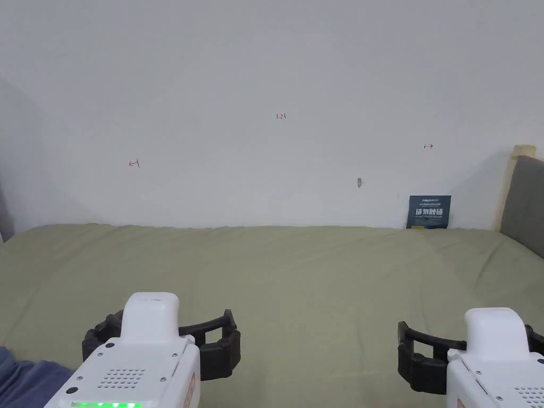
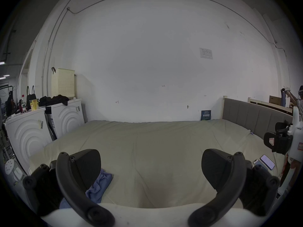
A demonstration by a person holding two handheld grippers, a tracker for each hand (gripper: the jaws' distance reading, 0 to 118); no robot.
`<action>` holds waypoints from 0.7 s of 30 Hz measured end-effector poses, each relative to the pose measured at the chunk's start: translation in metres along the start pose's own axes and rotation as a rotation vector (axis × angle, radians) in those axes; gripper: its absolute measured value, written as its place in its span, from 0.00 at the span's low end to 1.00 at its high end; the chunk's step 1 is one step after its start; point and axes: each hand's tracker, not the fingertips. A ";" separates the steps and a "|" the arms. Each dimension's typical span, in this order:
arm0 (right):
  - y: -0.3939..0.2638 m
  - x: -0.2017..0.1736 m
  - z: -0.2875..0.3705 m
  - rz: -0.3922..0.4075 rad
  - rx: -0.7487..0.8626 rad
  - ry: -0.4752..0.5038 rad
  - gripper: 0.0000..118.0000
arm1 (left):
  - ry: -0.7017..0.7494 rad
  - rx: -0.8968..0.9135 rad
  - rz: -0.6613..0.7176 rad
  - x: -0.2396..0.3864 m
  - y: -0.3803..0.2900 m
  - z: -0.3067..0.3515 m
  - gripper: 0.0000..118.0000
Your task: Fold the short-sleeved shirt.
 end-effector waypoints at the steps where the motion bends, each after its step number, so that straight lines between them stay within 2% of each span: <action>1: 0.000 0.000 0.000 -0.002 -0.001 0.000 1.00 | -0.003 -0.001 0.002 -0.001 0.000 0.000 1.00; 3: -0.001 0.002 0.000 -0.005 -0.001 0.002 0.99 | -0.014 0.001 0.001 -0.002 -0.002 0.000 0.93; 4: -0.002 0.003 0.000 -0.013 0.001 0.014 0.89 | -0.029 -0.006 -0.006 -0.002 -0.002 0.000 0.78; 5: -0.002 0.003 0.001 -0.023 0.009 0.004 0.57 | -0.028 -0.009 -0.018 -0.001 -0.003 -0.001 0.43; 6: -0.002 0.003 0.000 -0.031 0.013 -0.018 0.00 | 0.003 -0.010 -0.035 0.001 -0.005 -0.002 0.00; 7: -0.004 0.003 -0.001 -0.061 0.011 -0.056 0.00 | 0.071 0.012 -0.053 0.000 -0.007 -0.004 0.00; 8: -0.002 0.007 0.000 -0.039 0.003 -0.034 0.00 | 0.011 -0.007 -0.040 0.000 -0.007 -0.007 0.00; 9: -0.002 0.011 0.000 -0.049 -0.019 -0.009 0.00 | -0.015 -0.018 -0.025 -0.002 -0.007 -0.008 0.00; 12: -0.004 0.011 0.000 -0.024 -0.004 -0.044 0.00 | -0.005 -0.012 0.000 -0.002 -0.008 -0.010 0.00; 21: -0.003 0.015 -0.003 -0.029 -0.019 -0.050 0.00 | -0.011 -0.013 -0.007 -0.003 -0.007 -0.010 0.00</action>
